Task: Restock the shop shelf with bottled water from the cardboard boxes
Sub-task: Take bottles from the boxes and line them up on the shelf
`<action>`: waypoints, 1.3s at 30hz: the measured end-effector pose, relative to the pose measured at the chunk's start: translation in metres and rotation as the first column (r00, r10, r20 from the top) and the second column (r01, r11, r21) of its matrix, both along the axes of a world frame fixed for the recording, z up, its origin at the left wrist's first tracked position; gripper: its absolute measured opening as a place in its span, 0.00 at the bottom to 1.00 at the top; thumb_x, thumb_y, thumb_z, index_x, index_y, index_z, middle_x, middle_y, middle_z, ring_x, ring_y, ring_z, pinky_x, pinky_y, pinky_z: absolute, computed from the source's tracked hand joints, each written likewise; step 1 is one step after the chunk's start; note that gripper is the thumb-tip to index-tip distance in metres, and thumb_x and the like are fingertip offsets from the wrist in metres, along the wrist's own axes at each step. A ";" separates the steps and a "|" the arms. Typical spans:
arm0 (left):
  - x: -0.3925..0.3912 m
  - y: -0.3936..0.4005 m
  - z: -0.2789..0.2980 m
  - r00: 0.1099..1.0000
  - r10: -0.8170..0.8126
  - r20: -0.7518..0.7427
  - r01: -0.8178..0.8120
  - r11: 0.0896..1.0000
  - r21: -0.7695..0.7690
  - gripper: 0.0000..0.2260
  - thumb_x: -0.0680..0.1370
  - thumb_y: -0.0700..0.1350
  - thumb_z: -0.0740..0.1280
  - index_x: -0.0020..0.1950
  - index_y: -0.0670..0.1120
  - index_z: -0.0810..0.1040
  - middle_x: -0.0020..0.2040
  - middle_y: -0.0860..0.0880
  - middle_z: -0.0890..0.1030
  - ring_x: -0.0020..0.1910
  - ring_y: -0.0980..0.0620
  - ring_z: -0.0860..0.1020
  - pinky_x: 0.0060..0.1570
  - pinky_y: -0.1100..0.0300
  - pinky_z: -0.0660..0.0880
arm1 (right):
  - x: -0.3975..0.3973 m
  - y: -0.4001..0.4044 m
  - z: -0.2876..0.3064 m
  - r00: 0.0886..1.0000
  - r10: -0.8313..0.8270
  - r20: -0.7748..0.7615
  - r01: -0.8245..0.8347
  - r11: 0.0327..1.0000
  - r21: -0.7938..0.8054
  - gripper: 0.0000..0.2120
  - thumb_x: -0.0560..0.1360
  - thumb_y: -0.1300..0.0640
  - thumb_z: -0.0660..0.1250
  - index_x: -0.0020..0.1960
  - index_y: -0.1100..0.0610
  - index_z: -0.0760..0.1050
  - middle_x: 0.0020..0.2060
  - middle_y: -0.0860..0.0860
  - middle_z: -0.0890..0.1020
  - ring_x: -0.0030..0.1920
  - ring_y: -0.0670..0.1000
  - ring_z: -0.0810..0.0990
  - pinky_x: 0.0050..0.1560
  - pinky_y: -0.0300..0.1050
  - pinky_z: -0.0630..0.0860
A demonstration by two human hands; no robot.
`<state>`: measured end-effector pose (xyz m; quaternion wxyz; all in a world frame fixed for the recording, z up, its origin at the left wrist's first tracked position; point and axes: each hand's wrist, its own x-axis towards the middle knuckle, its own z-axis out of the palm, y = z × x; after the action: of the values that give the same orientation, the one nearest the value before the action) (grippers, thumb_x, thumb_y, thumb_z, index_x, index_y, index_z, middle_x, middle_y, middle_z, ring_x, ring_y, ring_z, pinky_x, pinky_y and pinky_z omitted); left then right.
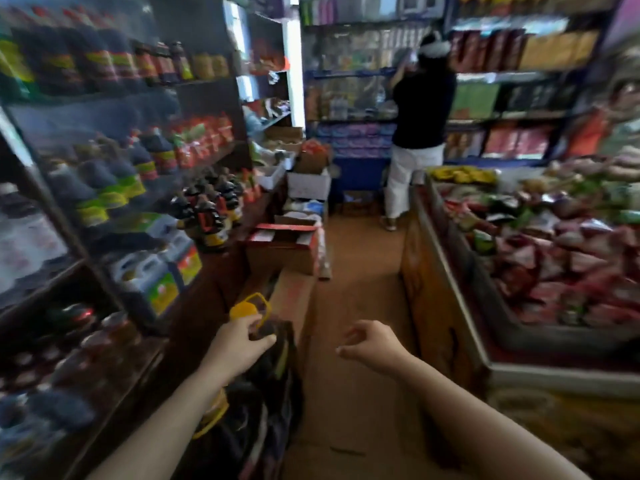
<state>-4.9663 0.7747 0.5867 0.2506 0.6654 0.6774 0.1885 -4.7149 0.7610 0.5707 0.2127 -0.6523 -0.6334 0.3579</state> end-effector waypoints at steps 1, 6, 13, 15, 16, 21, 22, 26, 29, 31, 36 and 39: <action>0.026 0.005 -0.009 0.999 -0.042 0.015 0.043 0.998 -0.037 0.28 0.73 0.53 0.72 0.70 0.45 0.71 0.65 0.48 0.77 0.63 0.50 0.75 0.62 0.57 0.72 | 0.027 -0.006 -0.008 0.998 -0.061 -0.004 0.061 0.998 -0.021 0.19 0.66 0.47 0.76 0.53 0.54 0.79 0.45 0.47 0.83 0.46 0.45 0.81 0.47 0.41 0.80; 0.148 0.023 -0.056 0.978 -0.210 0.015 0.210 0.962 -0.174 0.29 0.73 0.55 0.70 0.72 0.48 0.68 0.67 0.50 0.74 0.63 0.51 0.75 0.61 0.59 0.73 | 0.138 -0.039 -0.044 0.944 -0.330 -0.006 0.326 0.935 -0.140 0.21 0.67 0.46 0.76 0.56 0.52 0.78 0.48 0.46 0.82 0.49 0.45 0.80 0.52 0.43 0.80; 0.303 0.020 -0.142 0.856 -0.505 0.115 0.511 0.787 -0.346 0.29 0.73 0.54 0.71 0.72 0.50 0.67 0.68 0.50 0.73 0.66 0.52 0.72 0.62 0.60 0.71 | 0.247 -0.092 -0.108 0.806 -0.591 0.024 0.575 0.773 -0.266 0.24 0.66 0.47 0.76 0.59 0.52 0.76 0.47 0.45 0.80 0.47 0.43 0.80 0.47 0.40 0.80; 0.338 0.016 -0.168 0.817 -0.556 0.154 0.567 0.726 -0.390 0.29 0.72 0.52 0.72 0.71 0.50 0.67 0.67 0.50 0.73 0.65 0.52 0.72 0.62 0.61 0.71 | 0.272 -0.104 -0.130 0.775 -0.629 0.059 0.616 0.733 -0.287 0.25 0.65 0.45 0.77 0.60 0.51 0.76 0.47 0.45 0.81 0.49 0.44 0.80 0.51 0.42 0.79; 0.354 0.014 -0.183 0.803 -0.571 0.173 0.585 0.698 -0.414 0.29 0.72 0.51 0.73 0.71 0.50 0.68 0.67 0.50 0.74 0.65 0.52 0.73 0.61 0.61 0.71 | 0.284 -0.108 -0.143 0.761 -0.646 0.063 0.631 0.714 -0.302 0.25 0.65 0.46 0.76 0.59 0.51 0.76 0.47 0.44 0.81 0.49 0.44 0.80 0.51 0.43 0.79; 0.414 0.008 -0.274 0.777 -0.588 0.223 0.603 0.596 -0.530 0.31 0.70 0.48 0.75 0.71 0.50 0.67 0.65 0.50 0.75 0.61 0.53 0.75 0.58 0.62 0.73 | 0.330 -0.119 -0.232 0.696 -0.717 0.048 0.665 0.618 -0.420 0.26 0.68 0.48 0.75 0.63 0.51 0.73 0.52 0.47 0.78 0.53 0.47 0.78 0.53 0.43 0.78; 0.424 0.009 -0.295 0.778 -0.586 0.225 0.597 0.580 -0.555 0.32 0.70 0.48 0.75 0.71 0.51 0.67 0.65 0.51 0.74 0.62 0.53 0.74 0.58 0.62 0.73 | 0.337 -0.118 -0.255 0.694 -0.718 0.054 0.661 0.605 -0.444 0.27 0.68 0.48 0.75 0.64 0.52 0.72 0.54 0.48 0.78 0.55 0.48 0.77 0.54 0.42 0.77; 0.462 0.015 -0.388 0.777 -0.579 0.246 0.590 0.535 -0.605 0.34 0.70 0.47 0.75 0.73 0.51 0.64 0.68 0.49 0.71 0.67 0.51 0.71 0.58 0.62 0.72 | 0.364 -0.114 -0.357 0.713 -0.697 0.076 0.626 0.584 -0.516 0.33 0.67 0.50 0.75 0.69 0.53 0.68 0.61 0.52 0.76 0.59 0.50 0.76 0.53 0.41 0.75; 0.488 0.019 -0.459 0.780 -0.579 0.237 0.582 0.534 -0.613 0.37 0.70 0.48 0.76 0.74 0.52 0.62 0.71 0.50 0.68 0.69 0.51 0.68 0.59 0.62 0.69 | 0.382 -0.111 -0.434 0.725 -0.685 0.073 0.602 0.579 -0.549 0.35 0.68 0.51 0.75 0.71 0.52 0.65 0.63 0.53 0.75 0.61 0.51 0.76 0.55 0.43 0.75; 0.504 0.020 -0.510 0.781 -0.575 0.244 0.582 0.526 -0.620 0.38 0.69 0.47 0.77 0.74 0.52 0.61 0.72 0.50 0.67 0.70 0.50 0.67 0.65 0.58 0.69 | 0.395 -0.108 -0.486 0.732 -0.677 0.076 0.592 0.577 -0.563 0.37 0.67 0.51 0.76 0.72 0.51 0.64 0.64 0.53 0.75 0.62 0.52 0.76 0.56 0.43 0.75; 0.539 0.017 -0.625 0.742 -0.609 0.280 0.632 0.498 -0.594 0.38 0.70 0.39 0.75 0.75 0.47 0.58 0.71 0.54 0.64 0.72 0.50 0.63 0.66 0.61 0.64 | 0.419 -0.101 -0.609 0.726 -0.684 0.069 0.586 0.564 -0.582 0.39 0.68 0.53 0.76 0.73 0.51 0.61 0.66 0.55 0.73 0.62 0.52 0.75 0.55 0.42 0.74; 0.549 0.015 -0.685 0.694 -0.688 0.211 0.663 0.498 -0.559 0.40 0.71 0.43 0.74 0.77 0.47 0.54 0.75 0.50 0.61 0.74 0.50 0.61 0.69 0.59 0.60 | 0.424 -0.096 -0.673 0.734 -0.676 0.056 0.571 0.571 -0.589 0.41 0.67 0.54 0.77 0.74 0.50 0.58 0.66 0.55 0.73 0.61 0.53 0.76 0.58 0.45 0.77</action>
<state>-4.4171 0.7902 -0.0985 0.4861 0.7652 0.3903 -0.1606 -4.2913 0.6646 -0.1023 0.1751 -0.8314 -0.2024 0.4870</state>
